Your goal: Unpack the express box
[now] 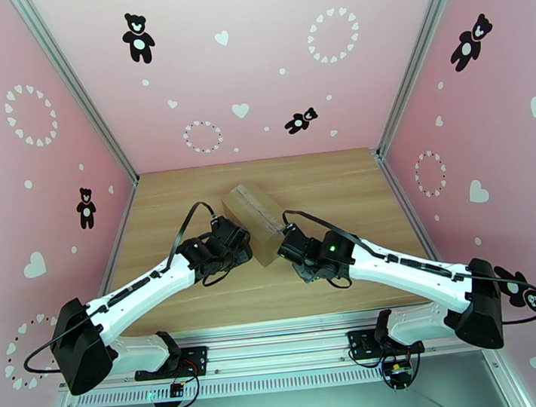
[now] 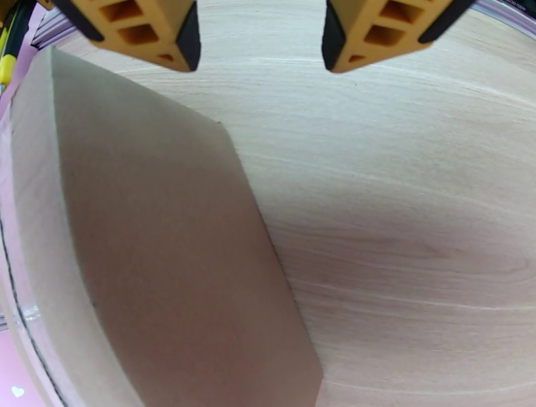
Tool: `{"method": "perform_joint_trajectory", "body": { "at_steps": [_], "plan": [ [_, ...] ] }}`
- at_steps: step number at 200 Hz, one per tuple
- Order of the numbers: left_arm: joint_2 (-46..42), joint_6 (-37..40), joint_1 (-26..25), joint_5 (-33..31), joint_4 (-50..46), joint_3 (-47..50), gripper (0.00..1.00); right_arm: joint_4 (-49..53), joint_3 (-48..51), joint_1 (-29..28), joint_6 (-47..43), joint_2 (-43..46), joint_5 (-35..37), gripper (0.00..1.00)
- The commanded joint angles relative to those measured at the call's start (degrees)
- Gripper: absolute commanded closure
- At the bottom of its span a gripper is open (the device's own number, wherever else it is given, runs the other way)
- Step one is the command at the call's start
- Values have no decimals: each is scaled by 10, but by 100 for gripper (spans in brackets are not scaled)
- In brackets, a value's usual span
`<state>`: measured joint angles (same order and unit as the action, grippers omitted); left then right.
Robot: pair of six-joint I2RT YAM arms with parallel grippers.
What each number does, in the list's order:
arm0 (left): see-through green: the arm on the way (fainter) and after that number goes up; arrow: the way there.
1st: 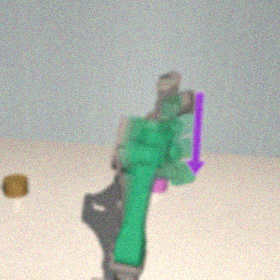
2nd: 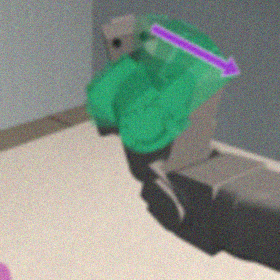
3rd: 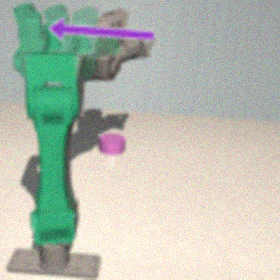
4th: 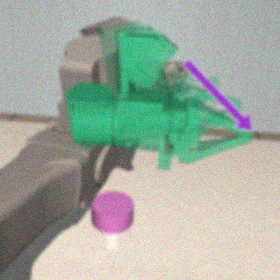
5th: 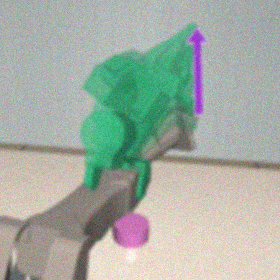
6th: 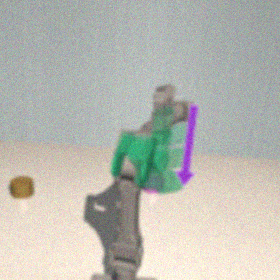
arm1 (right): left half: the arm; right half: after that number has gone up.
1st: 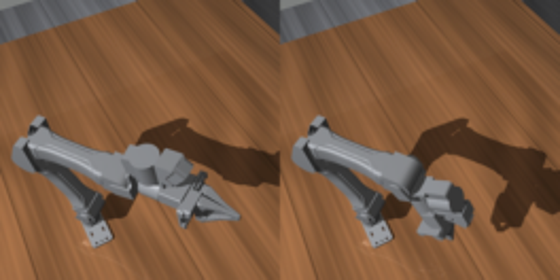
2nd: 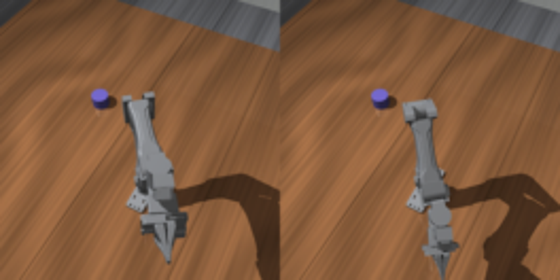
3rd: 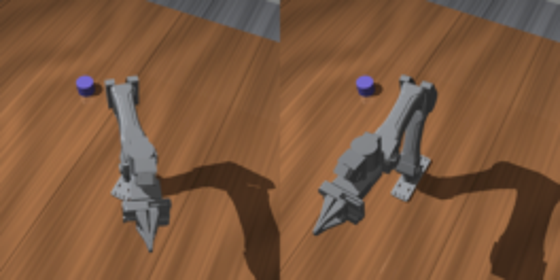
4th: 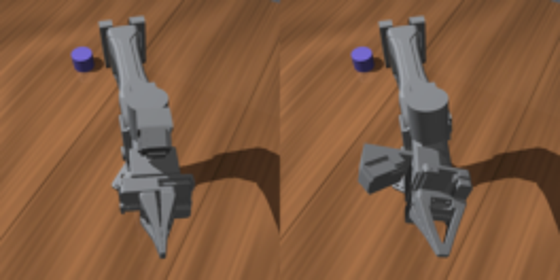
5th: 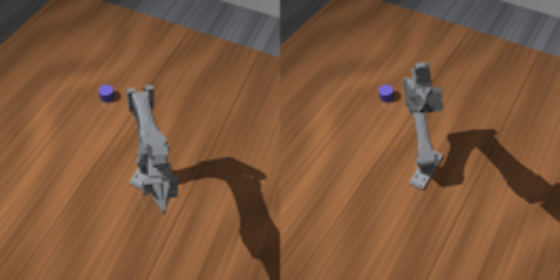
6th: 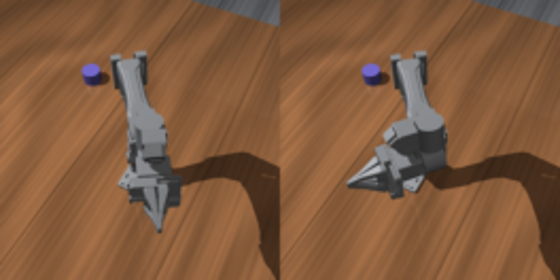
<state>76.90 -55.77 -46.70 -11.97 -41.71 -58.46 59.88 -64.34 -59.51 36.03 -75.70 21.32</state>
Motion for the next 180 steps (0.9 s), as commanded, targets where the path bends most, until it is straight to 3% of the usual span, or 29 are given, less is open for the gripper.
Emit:
{"method": "perform_joint_trajectory", "body": {
  "at_steps": [1, 180],
  "plan": [
    [8, -3, -6, 3, 11, -17, 45, 2, -20, -1, 4, -13, 14, 100],
    [83, -9, -31, 4, 62, -62, 46, -61, -28, -34, -26, -27, -70, 100]
  ]
}}
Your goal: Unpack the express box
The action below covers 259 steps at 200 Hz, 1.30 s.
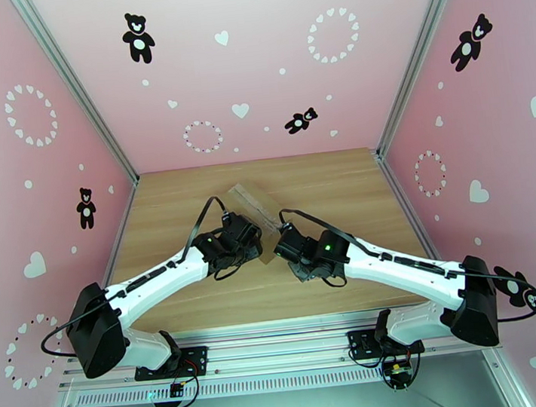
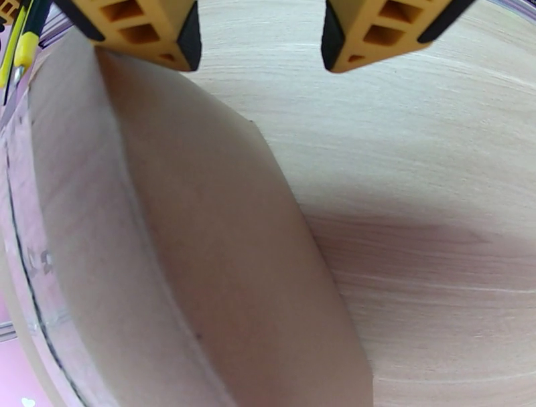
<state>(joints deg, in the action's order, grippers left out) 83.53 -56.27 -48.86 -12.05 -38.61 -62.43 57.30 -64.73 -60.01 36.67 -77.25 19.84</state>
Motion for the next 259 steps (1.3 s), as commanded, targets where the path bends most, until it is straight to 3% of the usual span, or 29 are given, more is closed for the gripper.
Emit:
{"method": "perform_joint_trajectory", "body": {
  "at_steps": [1, 119, 223, 259],
  "plan": [
    [17, -4, -10, 5, 31, -22, 46, -36, -24, -29, -33, -12, -56, 100],
    [39, -9, -24, 6, 51, -35, 46, -101, -15, -36, -40, -5, -148, 100],
    [50, -12, -26, 3, 57, -44, 46, -132, -14, -56, -30, -5, -160, 100],
    [41, -13, -26, -8, 41, -45, 46, -95, -15, -52, -20, -8, -118, 100]
  ]
}}
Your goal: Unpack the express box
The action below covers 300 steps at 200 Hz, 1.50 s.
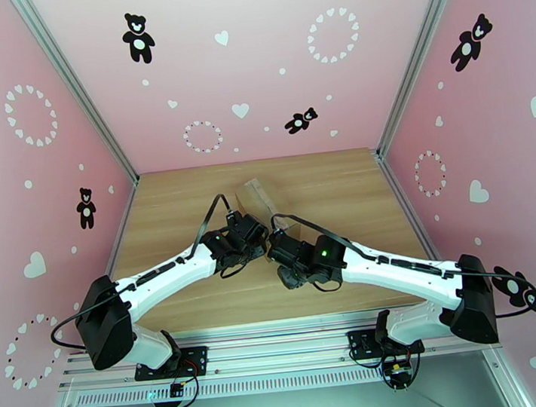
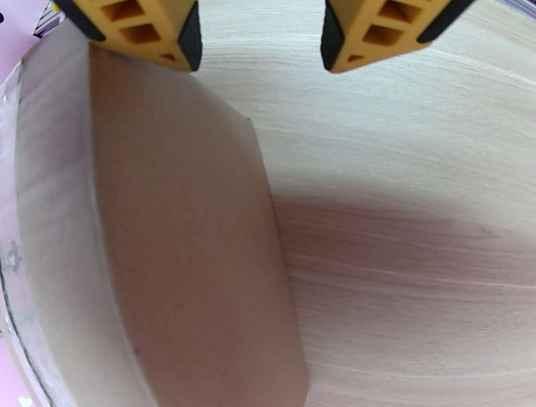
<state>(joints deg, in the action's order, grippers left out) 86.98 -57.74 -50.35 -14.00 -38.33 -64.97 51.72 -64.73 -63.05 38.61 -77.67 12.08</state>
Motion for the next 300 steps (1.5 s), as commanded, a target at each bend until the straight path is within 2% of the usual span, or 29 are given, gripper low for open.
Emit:
{"method": "perform_joint_trajectory", "body": {
  "at_steps": [1, 64, 115, 168, 214, 271, 300],
  "plan": [
    [5, 2, -12, 11, 37, -19, 46, -38, -15, -21, -39, -4, -40, 100],
    [-61, 23, 5, -43, -46, -19, 45, -27, 12, -8, -28, 23, -21, 100],
    [-77, 57, 46, -50, -45, -33, 45, -33, 16, -8, -21, 24, -22, 100],
    [13, 119, 85, -30, -1, -142, 44, -40, 19, -8, -19, 27, -20, 100],
    [118, 150, 94, -6, 6, -241, 45, -44, 19, -8, -20, 30, -15, 100],
    [182, 139, 107, 19, 14, -261, 45, -21, 16, -10, -15, 35, -9, 100],
    [204, 134, 114, 13, 7, -273, 45, -2, 18, -15, -9, 52, 0, 100]
  ]
}}
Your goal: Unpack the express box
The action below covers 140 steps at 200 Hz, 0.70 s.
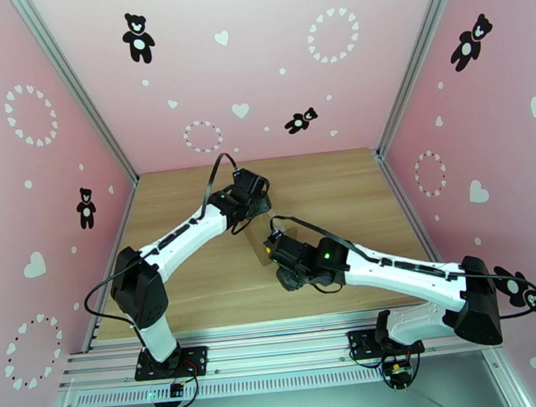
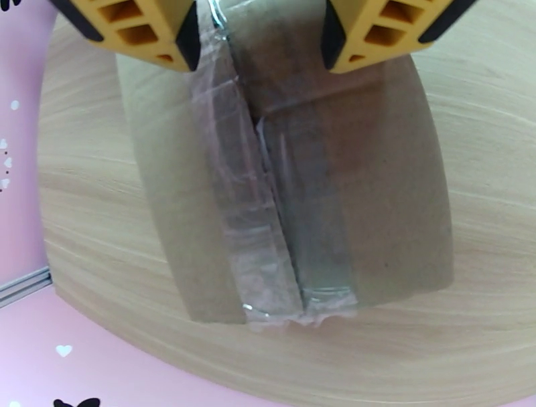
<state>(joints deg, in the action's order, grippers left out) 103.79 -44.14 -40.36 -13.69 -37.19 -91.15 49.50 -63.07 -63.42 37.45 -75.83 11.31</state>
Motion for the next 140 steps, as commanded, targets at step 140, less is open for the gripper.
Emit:
{"method": "perform_joint_trajectory", "body": {
  "at_steps": [140],
  "plan": [
    [82, 4, 16, -18, -28, -43, 46, 86, 82, -27, 70, 161, 34, 100]
  ]
}}
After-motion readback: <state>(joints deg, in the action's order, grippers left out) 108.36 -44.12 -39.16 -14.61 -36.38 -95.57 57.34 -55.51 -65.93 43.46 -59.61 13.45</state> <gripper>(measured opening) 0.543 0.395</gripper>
